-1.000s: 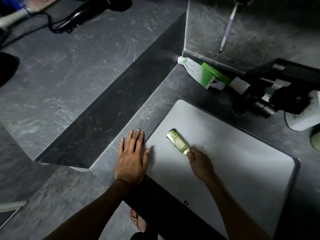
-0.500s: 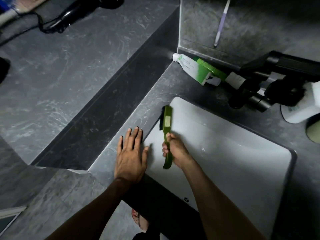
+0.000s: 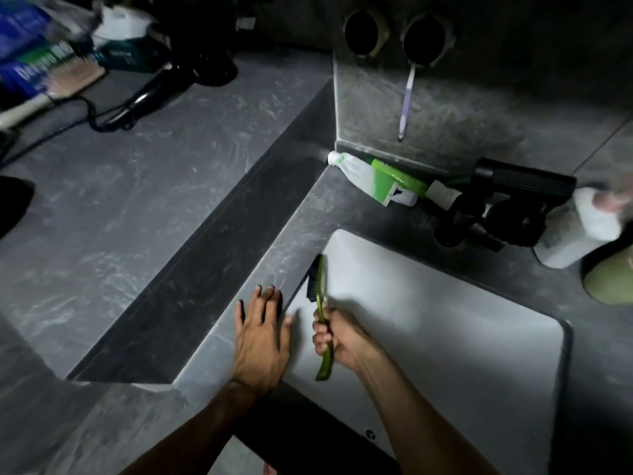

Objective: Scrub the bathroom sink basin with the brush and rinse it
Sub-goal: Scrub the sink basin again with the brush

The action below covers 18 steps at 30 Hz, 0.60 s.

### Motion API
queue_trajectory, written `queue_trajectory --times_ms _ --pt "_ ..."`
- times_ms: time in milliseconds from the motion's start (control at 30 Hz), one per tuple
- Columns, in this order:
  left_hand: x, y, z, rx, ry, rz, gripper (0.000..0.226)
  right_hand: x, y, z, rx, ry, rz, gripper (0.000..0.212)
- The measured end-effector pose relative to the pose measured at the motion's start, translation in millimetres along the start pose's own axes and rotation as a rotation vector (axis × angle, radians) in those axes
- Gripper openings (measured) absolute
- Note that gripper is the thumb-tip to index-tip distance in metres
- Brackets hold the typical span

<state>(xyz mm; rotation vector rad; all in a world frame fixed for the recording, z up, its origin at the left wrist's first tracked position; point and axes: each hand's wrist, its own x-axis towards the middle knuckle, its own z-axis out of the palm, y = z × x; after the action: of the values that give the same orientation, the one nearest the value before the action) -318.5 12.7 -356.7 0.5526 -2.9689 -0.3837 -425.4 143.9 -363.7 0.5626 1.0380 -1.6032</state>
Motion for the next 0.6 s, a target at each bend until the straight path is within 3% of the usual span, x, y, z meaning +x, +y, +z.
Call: queue_trajectory --times_ms 133,300,433,500,600 --pt "42 3 -13 0.075 0.034 0.129 0.043 9 -52 5 -0.012 0.083 -0.146 0.039" --pt "94 9 -5 0.096 -0.038 0.379 0.051 0 -19 -7 -0.139 0.050 -0.033 0.041" --pt "126 20 1 0.120 -0.079 0.377 0.058 6 -39 -35 -0.325 0.271 -0.216 0.034" --pt "138 23 3 0.116 -0.103 0.379 0.064 2 -40 -62 -0.623 0.480 -0.335 0.025" --pt "148 27 9 0.087 -0.135 0.410 0.075 -14 -15 -117 -1.214 0.830 -0.278 0.031"
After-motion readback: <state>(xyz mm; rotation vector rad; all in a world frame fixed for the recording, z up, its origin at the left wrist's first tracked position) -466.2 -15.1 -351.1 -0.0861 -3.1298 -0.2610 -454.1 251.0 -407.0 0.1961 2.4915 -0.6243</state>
